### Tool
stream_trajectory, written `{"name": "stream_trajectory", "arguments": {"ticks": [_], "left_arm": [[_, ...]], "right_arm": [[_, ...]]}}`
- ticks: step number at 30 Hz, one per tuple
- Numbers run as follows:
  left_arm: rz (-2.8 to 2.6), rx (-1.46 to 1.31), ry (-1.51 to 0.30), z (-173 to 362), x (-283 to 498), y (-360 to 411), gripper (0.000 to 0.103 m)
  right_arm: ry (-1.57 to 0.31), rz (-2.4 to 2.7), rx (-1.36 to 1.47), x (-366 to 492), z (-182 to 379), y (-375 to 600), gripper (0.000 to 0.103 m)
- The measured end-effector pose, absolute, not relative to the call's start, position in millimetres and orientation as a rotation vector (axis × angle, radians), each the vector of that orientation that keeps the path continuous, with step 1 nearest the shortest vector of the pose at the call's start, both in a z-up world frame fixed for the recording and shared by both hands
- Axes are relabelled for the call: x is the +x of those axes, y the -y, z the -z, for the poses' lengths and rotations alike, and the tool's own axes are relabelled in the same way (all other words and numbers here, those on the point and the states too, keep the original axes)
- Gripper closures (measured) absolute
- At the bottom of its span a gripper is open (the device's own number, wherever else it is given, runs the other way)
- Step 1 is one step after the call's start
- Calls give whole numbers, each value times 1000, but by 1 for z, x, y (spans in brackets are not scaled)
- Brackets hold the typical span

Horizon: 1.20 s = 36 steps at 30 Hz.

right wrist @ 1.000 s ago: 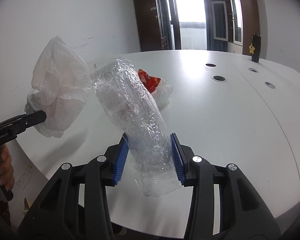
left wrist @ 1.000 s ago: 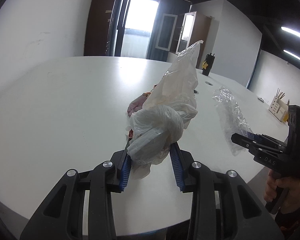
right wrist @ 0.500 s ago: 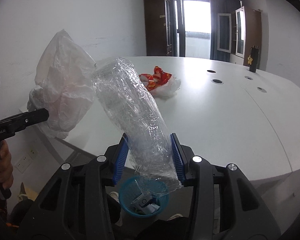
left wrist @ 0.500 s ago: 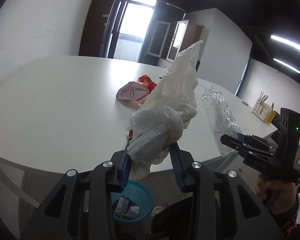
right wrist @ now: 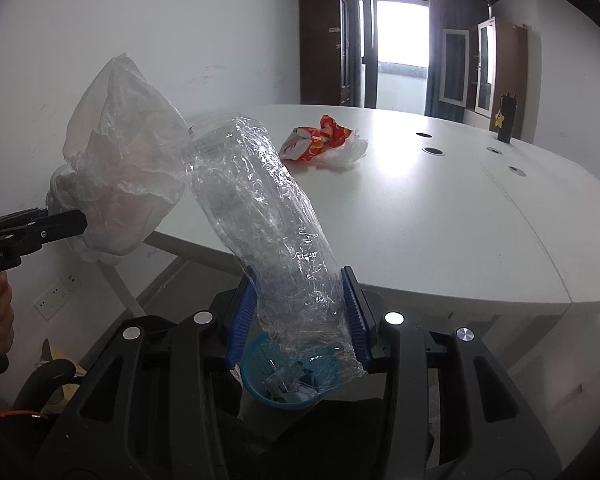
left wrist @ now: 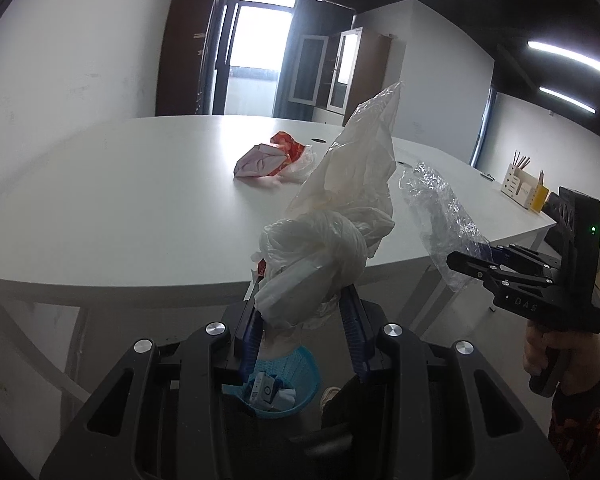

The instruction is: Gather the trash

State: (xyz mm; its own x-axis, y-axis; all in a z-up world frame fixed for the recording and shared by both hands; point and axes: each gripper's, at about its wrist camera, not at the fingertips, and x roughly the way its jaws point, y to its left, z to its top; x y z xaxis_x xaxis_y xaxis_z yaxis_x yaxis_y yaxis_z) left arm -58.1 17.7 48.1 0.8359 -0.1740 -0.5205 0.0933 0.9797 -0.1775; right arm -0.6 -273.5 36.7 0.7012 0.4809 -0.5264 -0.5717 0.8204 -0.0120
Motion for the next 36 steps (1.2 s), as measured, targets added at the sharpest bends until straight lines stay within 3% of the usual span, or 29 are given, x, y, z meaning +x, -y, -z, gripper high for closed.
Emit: {"name": "stream_trajectory", "arguments": {"ticks": [18,36], "left_arm": [[210,-159,-815,46,-60,-12,68],[112,-240,-1013,156,29,-16,68]], "right_arm": [[-736,-645,-169,-12,57,270,63],[-1021,-620,-77,62,174,234,63]]}}
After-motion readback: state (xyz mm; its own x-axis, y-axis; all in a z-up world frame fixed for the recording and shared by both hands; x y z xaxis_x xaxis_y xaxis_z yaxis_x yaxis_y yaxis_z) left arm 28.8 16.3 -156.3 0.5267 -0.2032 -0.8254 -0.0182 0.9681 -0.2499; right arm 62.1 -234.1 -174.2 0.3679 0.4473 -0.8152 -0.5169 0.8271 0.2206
